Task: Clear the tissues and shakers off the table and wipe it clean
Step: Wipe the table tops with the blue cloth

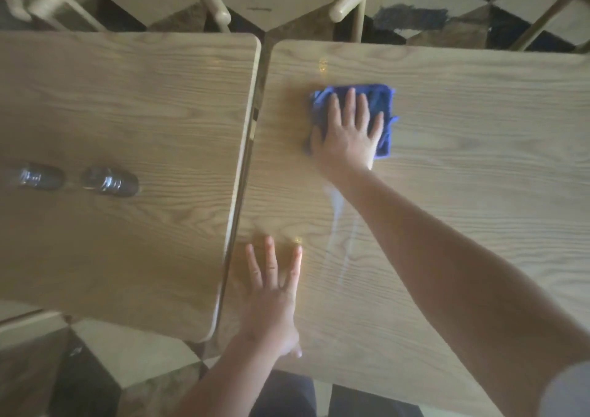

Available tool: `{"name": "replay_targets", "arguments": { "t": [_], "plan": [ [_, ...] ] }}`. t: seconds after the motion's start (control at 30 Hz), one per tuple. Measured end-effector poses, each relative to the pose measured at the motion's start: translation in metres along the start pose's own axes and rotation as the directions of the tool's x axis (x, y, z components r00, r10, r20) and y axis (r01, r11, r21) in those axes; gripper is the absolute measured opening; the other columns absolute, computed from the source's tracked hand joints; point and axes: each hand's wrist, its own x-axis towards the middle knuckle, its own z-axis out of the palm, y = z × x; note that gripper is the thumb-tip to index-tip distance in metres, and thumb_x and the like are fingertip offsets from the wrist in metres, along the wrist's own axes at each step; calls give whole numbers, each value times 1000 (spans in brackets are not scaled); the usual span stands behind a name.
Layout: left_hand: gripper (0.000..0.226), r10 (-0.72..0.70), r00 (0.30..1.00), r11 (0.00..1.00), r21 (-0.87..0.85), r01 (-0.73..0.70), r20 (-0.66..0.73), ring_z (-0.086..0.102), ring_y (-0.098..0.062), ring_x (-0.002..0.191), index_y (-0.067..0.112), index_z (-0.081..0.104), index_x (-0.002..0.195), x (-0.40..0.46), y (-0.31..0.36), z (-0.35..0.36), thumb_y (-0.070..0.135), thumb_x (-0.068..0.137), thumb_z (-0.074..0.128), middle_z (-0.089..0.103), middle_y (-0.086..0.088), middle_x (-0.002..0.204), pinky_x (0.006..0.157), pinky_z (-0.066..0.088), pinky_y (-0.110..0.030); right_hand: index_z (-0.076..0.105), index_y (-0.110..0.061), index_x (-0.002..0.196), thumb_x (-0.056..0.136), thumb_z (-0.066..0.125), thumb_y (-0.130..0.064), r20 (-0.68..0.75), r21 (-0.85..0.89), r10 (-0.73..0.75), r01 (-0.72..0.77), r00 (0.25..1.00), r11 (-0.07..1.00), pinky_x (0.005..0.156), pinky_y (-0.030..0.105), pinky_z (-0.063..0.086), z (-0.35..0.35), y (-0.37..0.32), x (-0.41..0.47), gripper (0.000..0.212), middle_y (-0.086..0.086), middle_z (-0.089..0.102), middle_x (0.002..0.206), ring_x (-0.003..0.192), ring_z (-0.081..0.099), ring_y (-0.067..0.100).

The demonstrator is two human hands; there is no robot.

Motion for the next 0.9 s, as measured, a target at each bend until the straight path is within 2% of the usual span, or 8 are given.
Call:
{"name": "replay_targets", "arguments": {
  "t": [0.07,0.17,0.27,0.37,0.5,0.57,0.73,0.9],
  "plan": [
    [165,-11,999,1000,-8,11,-44,-47,-46,131,37,-50,131,-5,2,4,49,49,92,-61,-12,137,113,-10,-67,28,-22,155,92,40,-51,69,-29,-237,239,969,971,120,58,3,19,-38,-36,70,8,17,165,152,12,28],
    [153,-23,998,1000,10,23,-64,-37,-46,138,35,-38,142,-16,2,11,51,57,88,-49,-13,148,118,-6,-62,30,-23,155,94,40,-51,175,-55,-507,522,844,851,120,56,0,43,-63,-104,68,6,18,165,153,13,27],
    [135,-51,993,999,-25,48,-104,-24,-43,146,32,-20,151,-25,1,19,51,66,83,-28,-7,161,122,6,-59,29,-27,155,96,35,-52,235,-58,-615,642,753,764,122,54,0,53,-50,-137,64,2,19,165,153,13,23],
    [146,-43,989,997,-64,34,-142,-25,-40,147,38,-41,139,-29,2,22,51,64,84,-44,-1,151,123,8,-57,36,-31,152,92,31,-55,226,-56,-614,639,757,767,122,53,6,38,-23,-121,64,-2,27,163,151,22,22],
    [150,-26,987,997,-79,14,-162,-26,-41,145,38,-44,137,-27,0,25,51,62,85,-48,-2,150,122,14,-58,36,-31,151,90,36,-54,58,-56,-277,280,959,958,120,53,12,0,54,-78,65,-2,30,162,149,27,24],
    [150,-19,986,998,-65,8,-165,-27,-41,145,36,-45,137,-28,-1,25,51,63,84,-49,-4,149,122,14,-58,30,-32,153,93,40,-52,-29,-40,-38,37,999,999,120,55,11,-20,112,-71,64,-1,26,163,150,21,23],
    [151,-12,985,999,-41,5,-170,-29,-45,143,33,-48,134,-24,1,29,51,64,84,-54,-8,144,121,13,-61,26,-27,155,93,36,-52,-143,25,380,-380,914,925,120,59,11,-51,224,-122,68,1,19,165,152,15,23],
    [150,-6,980,999,-48,-3,-198,-26,-45,144,33,-44,138,-23,-1,32,51,63,85,-49,-8,149,120,12,-59,19,-27,157,92,29,-53,-138,130,610,-597,780,792,122,54,3,-47,233,-189,70,-1,11,167,153,6,19]
  ]
}}
